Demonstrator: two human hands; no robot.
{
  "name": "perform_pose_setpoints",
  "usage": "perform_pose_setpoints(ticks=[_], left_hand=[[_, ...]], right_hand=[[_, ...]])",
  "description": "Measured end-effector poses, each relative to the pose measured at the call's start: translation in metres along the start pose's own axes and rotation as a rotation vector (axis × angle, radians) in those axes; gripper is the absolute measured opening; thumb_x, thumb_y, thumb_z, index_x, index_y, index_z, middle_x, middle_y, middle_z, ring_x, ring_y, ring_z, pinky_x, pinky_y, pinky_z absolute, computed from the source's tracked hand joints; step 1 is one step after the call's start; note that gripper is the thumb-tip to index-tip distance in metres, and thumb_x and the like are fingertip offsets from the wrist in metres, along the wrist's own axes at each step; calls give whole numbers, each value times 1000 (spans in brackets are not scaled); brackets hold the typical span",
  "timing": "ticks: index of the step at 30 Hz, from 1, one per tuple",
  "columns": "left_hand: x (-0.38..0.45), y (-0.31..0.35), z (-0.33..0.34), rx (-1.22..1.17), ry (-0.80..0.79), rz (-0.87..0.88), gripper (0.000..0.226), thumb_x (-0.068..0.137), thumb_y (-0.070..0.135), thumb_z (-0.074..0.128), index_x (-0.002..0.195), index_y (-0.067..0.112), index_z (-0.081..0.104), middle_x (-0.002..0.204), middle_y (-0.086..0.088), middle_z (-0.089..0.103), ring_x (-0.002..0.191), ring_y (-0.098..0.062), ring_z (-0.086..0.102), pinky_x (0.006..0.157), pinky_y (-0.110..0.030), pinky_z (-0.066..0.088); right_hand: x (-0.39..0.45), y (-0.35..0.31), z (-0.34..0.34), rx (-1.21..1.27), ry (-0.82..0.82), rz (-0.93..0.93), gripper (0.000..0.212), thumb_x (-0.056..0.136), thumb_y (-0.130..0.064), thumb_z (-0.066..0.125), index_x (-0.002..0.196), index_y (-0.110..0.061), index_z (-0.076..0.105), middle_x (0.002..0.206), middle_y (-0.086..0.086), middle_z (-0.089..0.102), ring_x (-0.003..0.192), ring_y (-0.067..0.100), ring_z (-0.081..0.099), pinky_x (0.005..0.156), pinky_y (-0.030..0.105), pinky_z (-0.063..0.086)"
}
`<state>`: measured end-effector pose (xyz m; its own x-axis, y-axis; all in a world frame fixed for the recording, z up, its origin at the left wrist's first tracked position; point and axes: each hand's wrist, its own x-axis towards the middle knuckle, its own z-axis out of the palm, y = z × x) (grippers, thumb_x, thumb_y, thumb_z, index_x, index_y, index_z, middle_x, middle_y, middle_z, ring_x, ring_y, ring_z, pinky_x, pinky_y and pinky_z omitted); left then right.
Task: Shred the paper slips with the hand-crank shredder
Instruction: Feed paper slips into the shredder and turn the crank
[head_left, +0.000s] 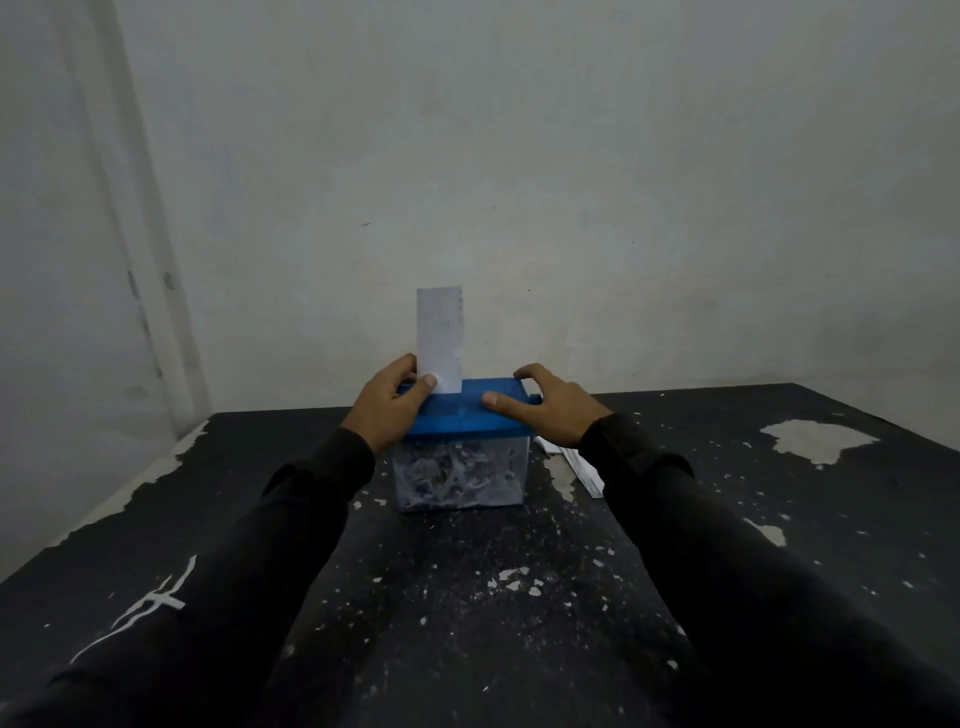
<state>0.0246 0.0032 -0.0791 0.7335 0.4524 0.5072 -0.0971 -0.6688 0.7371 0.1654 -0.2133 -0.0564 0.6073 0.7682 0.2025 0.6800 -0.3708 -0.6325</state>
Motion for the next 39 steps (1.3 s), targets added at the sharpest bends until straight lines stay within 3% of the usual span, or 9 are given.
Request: perform_pose_setpoints(ticks=[4,7,11,16,19,23,30,34,39], left_hand=[[-1,0,3,46,12,2,36,94,41,53,110,10,62,107,-6,67,99,-25,65,74,-27,48],[-5,2,3,41,5,9,49,87,54,61,118,15,63,111,1,67,100,-15,65,76,-23,50],[-8,5,3,26,-4,-4,69,75,65,79,124,19,63,115,9,67,100,-4,64,73,-13,50],[-3,10,-1,63,-97,-42,71,77,58,77,132,15,65,122,2,68,101,-8,66,82,-20,54],[2,13,-4,103,-99,-52,70,78,58,77,130,14,65,120,1,67,102,-14,65,78,-18,50],[3,9,-6,122,-125,-53,92,61,83,72,124,16,69,120,0,65,107,-19,63,89,-32,54],[-1,15,-3,86,-109,-55,68,72,65,77,121,19,68,118,3,62,105,-14,61,80,-19,48],[-3,17,-5,65,-150,-47,78,59,76,81,115,21,74,110,6,70,96,-8,68,78,-22,53],[-2,16,-4,50,-164,-60,90,50,75,84,120,20,72,110,7,74,93,-7,70,76,-18,56]], right_hand=[[-5,0,7,-13,28,59,96,64,-92,48,117,-12,56,115,12,62,96,25,63,81,41,54],[-7,-4,5,-27,57,90,83,63,-93,50,85,-13,54,74,3,51,64,19,51,57,32,41],[-6,-8,3,-20,105,111,84,53,-96,56,65,-14,50,48,1,45,44,19,47,47,30,40],[-7,-16,-10,-10,79,162,67,75,-74,71,97,-13,51,82,8,64,67,22,61,54,35,50],[-5,-16,-31,407,1,190,25,89,-30,66,78,-11,53,69,10,55,47,18,38,46,25,33],[8,-11,-42,674,52,163,18,89,-4,53,72,-6,58,62,8,47,42,14,32,45,23,31],[44,7,-22,559,261,138,26,95,-27,70,93,-2,69,69,5,57,46,13,43,39,20,35],[51,30,3,459,193,239,40,98,-43,62,93,-3,68,71,7,54,53,19,43,43,23,37],[25,62,29,252,73,313,39,103,-30,48,74,-8,63,67,6,56,54,18,46,51,27,39]])
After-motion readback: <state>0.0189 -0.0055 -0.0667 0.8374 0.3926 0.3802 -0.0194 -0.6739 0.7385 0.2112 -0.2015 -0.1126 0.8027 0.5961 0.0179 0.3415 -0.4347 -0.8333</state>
